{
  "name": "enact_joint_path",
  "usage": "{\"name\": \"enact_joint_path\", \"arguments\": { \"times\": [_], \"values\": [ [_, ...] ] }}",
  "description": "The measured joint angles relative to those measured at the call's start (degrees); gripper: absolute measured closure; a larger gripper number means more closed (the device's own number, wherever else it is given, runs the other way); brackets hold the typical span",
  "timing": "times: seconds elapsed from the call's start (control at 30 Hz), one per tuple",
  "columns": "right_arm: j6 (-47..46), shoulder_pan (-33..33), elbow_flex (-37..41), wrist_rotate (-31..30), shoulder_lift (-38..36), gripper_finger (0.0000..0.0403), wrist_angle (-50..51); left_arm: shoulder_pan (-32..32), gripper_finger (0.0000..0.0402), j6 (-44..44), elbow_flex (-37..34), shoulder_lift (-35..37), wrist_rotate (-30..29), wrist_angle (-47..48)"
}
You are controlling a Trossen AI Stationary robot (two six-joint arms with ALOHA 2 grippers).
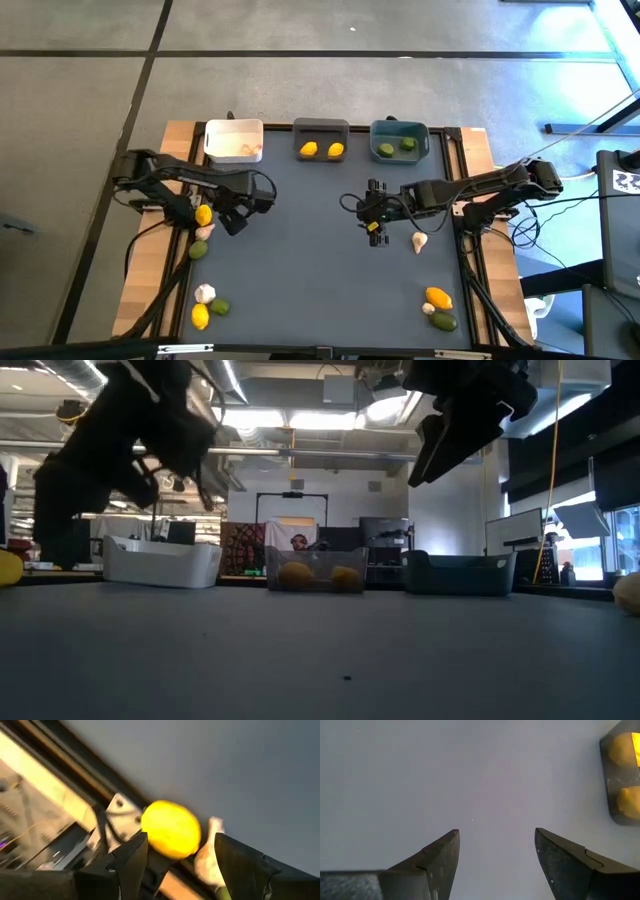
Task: Sort produce into baskets
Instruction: Put the lemon into the black bin
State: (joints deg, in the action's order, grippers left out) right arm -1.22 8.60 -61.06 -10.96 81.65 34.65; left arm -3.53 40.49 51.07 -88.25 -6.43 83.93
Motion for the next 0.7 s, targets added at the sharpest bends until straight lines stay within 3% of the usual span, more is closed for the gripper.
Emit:
{"name": "enact_joint_path", "arguments": {
  "times": [0.47,0.7],
  "values": [
    [-1.45,0.00,1.86,0.02,0.00,0.0146,-0.65,-1.88,0.0176,-11.18,-0.15,-11.75,5.97,3.41],
    [-1.83,0.00,3.56,0.02,0.00,0.0146,-1.01,-2.02,0.0176,-13.87,-4.61,-14.21,6.06,4.89]
  ]
}}
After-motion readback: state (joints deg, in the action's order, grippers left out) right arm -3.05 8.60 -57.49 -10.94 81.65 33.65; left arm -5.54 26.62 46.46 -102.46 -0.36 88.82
